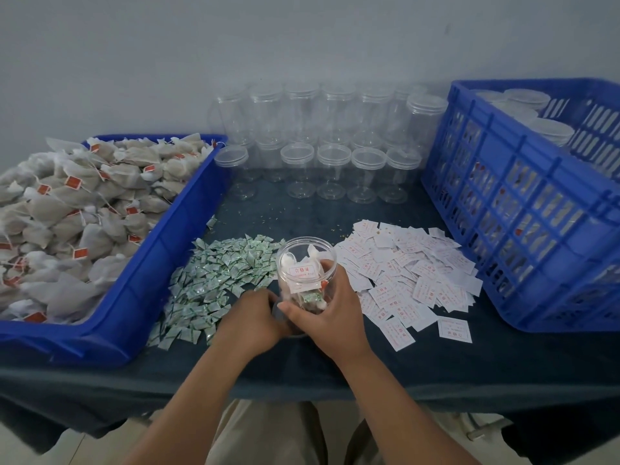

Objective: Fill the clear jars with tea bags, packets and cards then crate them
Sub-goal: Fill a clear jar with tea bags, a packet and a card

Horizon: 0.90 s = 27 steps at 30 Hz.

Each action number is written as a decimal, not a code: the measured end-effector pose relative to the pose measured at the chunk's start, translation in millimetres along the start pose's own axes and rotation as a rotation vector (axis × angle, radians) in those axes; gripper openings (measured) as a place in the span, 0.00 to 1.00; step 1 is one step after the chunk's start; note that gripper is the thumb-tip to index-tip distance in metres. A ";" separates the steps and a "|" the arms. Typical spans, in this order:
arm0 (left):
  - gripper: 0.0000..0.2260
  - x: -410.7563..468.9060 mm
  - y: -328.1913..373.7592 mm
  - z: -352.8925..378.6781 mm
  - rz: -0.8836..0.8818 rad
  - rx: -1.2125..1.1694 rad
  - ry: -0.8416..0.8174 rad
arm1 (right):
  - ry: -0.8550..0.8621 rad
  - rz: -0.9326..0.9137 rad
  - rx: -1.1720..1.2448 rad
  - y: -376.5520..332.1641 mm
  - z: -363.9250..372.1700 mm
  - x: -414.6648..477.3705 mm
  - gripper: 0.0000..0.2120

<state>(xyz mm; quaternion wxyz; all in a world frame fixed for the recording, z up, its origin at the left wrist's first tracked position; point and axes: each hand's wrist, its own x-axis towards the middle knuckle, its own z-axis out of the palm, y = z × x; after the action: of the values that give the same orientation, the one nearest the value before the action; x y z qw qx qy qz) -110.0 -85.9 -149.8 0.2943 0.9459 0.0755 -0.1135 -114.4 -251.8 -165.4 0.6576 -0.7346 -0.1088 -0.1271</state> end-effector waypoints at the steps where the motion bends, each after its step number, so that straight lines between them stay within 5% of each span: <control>1: 0.22 -0.2 1.9 1.1 -0.001 -0.020 -0.018 | 0.007 -0.010 0.007 -0.4 -0.4 -0.9 0.35; 6: 0.18 -6.8 0.9 4.6 0.076 -0.107 0.041 | 0.070 -0.048 0.014 -3.4 -2.1 -3.9 0.36; 11: 0.20 -6.2 -7.3 -18.4 -0.024 -0.784 0.225 | 0.073 -0.048 -0.006 -5.3 -3.2 -4.7 0.35; 14: 0.27 -10.7 7.1 -39.3 0.081 -0.892 0.275 | 0.040 -0.066 -0.064 -7.6 -1.1 -6.2 0.36; 17: 0.22 -21.7 24.5 -57.9 0.277 -0.725 0.253 | 0.012 -0.102 -0.096 -8.4 0.1 -6.2 0.37; 20: 0.27 -29.9 43.4 -68.6 0.465 -0.379 0.160 | -0.003 -0.110 -0.121 -7.0 -0.7 -4.7 0.37; 27: 0.30 -36.7 73.2 -63.6 0.524 0.287 0.146 | -0.070 -0.093 -0.238 8.3 0.8 0.2 0.33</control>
<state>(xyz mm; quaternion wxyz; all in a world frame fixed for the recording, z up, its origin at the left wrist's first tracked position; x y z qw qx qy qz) -119.1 -111.8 -49.9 0.1708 0.9708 -0.1668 0.0251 -111.5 -251.9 -173.2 0.5550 -0.8055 -0.1497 -0.1437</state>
